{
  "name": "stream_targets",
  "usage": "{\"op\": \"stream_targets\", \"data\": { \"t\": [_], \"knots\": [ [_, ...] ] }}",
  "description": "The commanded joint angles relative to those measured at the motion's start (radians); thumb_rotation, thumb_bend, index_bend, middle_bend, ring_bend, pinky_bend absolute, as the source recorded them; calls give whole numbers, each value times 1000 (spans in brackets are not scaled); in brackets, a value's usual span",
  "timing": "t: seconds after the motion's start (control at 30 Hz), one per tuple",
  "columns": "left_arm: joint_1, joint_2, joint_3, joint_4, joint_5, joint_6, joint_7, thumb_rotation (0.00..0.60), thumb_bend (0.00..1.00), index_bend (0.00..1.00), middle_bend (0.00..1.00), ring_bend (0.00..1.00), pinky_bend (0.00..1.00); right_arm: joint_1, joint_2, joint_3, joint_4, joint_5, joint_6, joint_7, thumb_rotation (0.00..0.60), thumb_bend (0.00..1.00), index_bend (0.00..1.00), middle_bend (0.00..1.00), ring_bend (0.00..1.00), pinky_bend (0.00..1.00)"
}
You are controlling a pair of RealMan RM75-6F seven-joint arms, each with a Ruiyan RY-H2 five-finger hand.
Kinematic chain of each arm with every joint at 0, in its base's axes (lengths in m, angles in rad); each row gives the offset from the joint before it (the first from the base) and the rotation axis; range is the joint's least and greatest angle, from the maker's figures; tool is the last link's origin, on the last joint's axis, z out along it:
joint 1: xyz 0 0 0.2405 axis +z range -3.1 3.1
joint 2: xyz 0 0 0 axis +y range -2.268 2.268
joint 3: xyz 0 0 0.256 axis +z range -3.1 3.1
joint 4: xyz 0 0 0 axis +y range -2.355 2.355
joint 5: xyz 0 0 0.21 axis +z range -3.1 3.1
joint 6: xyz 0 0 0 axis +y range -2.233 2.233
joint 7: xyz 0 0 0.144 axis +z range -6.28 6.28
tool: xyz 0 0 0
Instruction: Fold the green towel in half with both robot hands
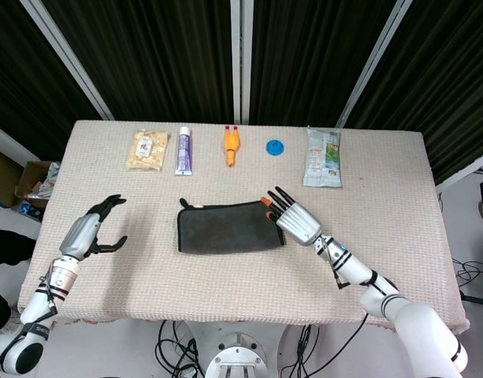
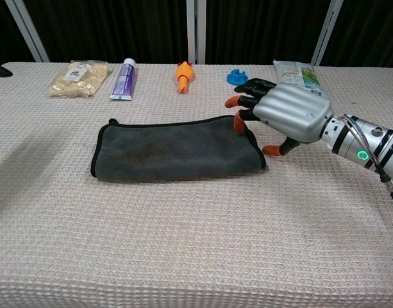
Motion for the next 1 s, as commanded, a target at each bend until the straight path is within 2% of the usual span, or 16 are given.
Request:
{"op": "stream_targets", "data": {
  "t": [0.03, 0.23, 0.43, 0.73, 0.9, 1.0],
  "knots": [
    [2, 5, -3, -1, 7, -8, -20, 600, 302, 139, 51, 106, 113, 2, -22, -14, 41, -8, 6, 21, 600, 131, 334, 129, 0, 0],
    [5, 18, -4, 2, 26, -24, -79, 600, 303, 139, 51, 106, 113, 8, -50, -33, 101, -16, 0, 35, 600, 133, 347, 136, 0, 0],
    [13, 25, -6, 11, 41, -23, -119, 600, 302, 139, 51, 106, 113, 11, -78, -44, 159, -22, 29, 72, 600, 279, 476, 174, 8, 0],
    [19, 37, -13, 19, 61, -17, -166, 600, 303, 139, 51, 106, 113, 15, -110, -53, 215, -19, 50, 101, 600, 385, 565, 225, 59, 15],
    [23, 45, -11, 17, 74, -14, -174, 600, 302, 139, 51, 106, 113, 14, -112, -51, 234, -13, 80, 113, 600, 468, 663, 260, 90, 41],
    [27, 54, -11, 15, 76, -8, -178, 600, 302, 140, 51, 106, 114, 8, -92, -55, 240, -15, 114, 106, 600, 480, 709, 268, 91, 42]
  ]
}}
